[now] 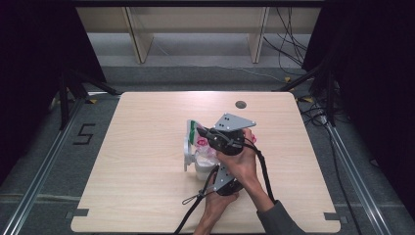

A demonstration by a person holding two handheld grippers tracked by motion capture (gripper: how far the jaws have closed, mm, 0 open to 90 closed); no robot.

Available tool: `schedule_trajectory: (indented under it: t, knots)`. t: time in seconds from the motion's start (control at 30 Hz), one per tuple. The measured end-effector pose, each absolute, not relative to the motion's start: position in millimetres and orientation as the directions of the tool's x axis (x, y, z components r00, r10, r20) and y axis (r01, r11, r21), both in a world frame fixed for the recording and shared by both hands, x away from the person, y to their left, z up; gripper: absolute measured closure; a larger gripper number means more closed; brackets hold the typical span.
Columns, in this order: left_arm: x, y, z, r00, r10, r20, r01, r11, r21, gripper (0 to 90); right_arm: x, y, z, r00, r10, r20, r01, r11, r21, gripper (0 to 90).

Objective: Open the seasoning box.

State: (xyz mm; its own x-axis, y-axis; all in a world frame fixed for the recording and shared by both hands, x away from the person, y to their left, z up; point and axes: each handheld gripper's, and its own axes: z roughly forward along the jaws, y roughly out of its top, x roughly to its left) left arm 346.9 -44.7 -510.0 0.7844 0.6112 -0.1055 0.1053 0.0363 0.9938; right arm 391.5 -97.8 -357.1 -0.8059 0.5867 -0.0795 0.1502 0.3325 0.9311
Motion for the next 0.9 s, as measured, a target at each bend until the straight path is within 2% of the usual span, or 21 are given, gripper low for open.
schedule_trajectory:
  t: [0.27, 0.33, 0.37, 0.4, 0.43, 0.5, 0.53, 0.57, 0.67, 0.77, 0.8, 0.83, 0.9]
  knots:
    - [347.7, -46.0, -510.1, 0.792, 0.601, -0.108, 0.09, 0.06, 0.994, 74.4, 390.7, -96.6, -355.9, -0.81, 0.58, -0.085, 0.144, 0.337, 0.93, 90.0]
    - [347.1, -44.5, -510.4, 0.785, 0.611, -0.106, 0.112, 0.029, 0.993, 74.4, 390.8, -94.9, -357.1, -0.806, 0.585, -0.091, 0.141, 0.339, 0.93, 90.0]
    - [346.6, -51.9, -512.1, 0.789, 0.589, -0.174, 0.117, 0.133, 0.984, 74.4, 390.7, -94.3, -358.7, -0.804, 0.588, -0.088, 0.15, 0.345, 0.927, 90.0]
    - [344.8, -51.8, -510.9, 0.783, 0.594, -0.184, 0.13, 0.133, 0.983, 74.3, 390.9, -94.2, -359.7, -0.806, 0.586, -0.078, 0.162, 0.345, 0.924, 90.0]
    - [346.7, -44.6, -510.3, 0.783, 0.614, -0.101, 0.103, 0.032, 0.994, 74.4, 390.7, -95.1, -358.5, -0.81, 0.583, -0.065, 0.17, 0.34, 0.925, 90.0]
    - [348.3, -45.7, -510.9, 0.79, 0.604, -0.107, 0.09, 0.058, 0.994, 74.4, 390.8, -95.0, -357.5, -0.815, 0.576, -0.067, 0.157, 0.329, 0.931, 90.0]
    - [347.0, -50.9, -511.3, 0.79, 0.59, -0.167, 0.112, 0.129, 0.985, 74.4, 390.9, -95.1, -357.1, -0.81, 0.58, -0.088, 0.142, 0.34, 0.93, 90.0]
    - [347.7, -45.1, -511.9, 0.782, 0.614, -0.103, 0.104, 0.034, 0.994, 74.4, 390.9, -93.8, -358.8, -0.804, 0.588, -0.087, 0.147, 0.337, 0.93, 90.0]
    - [346.2, -44.3, -510.0, 0.78, 0.617, -0.1, 0.104, 0.029, 0.994, 74.3, 390.9, -95.0, -358.8, -0.811, 0.582, -0.062, 0.171, 0.337, 0.926, 90.0]
    - [348.2, -45.5, -510.8, 0.79, 0.603, -0.108, 0.092, 0.056, 0.994, 74.3, 389.8, -93.2, -357.0, -0.804, 0.586, -0.103, 0.128, 0.34, 0.932, 90.0]
    - [347.3, -49.4, -512.1, 0.792, 0.592, -0.148, 0.108, 0.103, 0.989, 74.4, 390.0, -93.1, -357.8, -0.809, 0.58, -0.091, 0.145, 0.348, 0.926, 90.0]
    - [347.8, -41.8, -511.6, 0.787, 0.613, -0.065, 0.098, -0.02, 0.995, 74.3, 391.1, -93.4, -359.5, -0.807, 0.583, -0.089, 0.153, 0.353, 0.923, 90.0]
    - [347.0, -44.3, -511.1, 0.781, 0.615, -0.104, 0.104, 0.035, 0.994, 74.3, 392.6, -93.0, -361.0, -0.812, 0.577, -0.091, 0.142, 0.346, 0.927, 90.0]
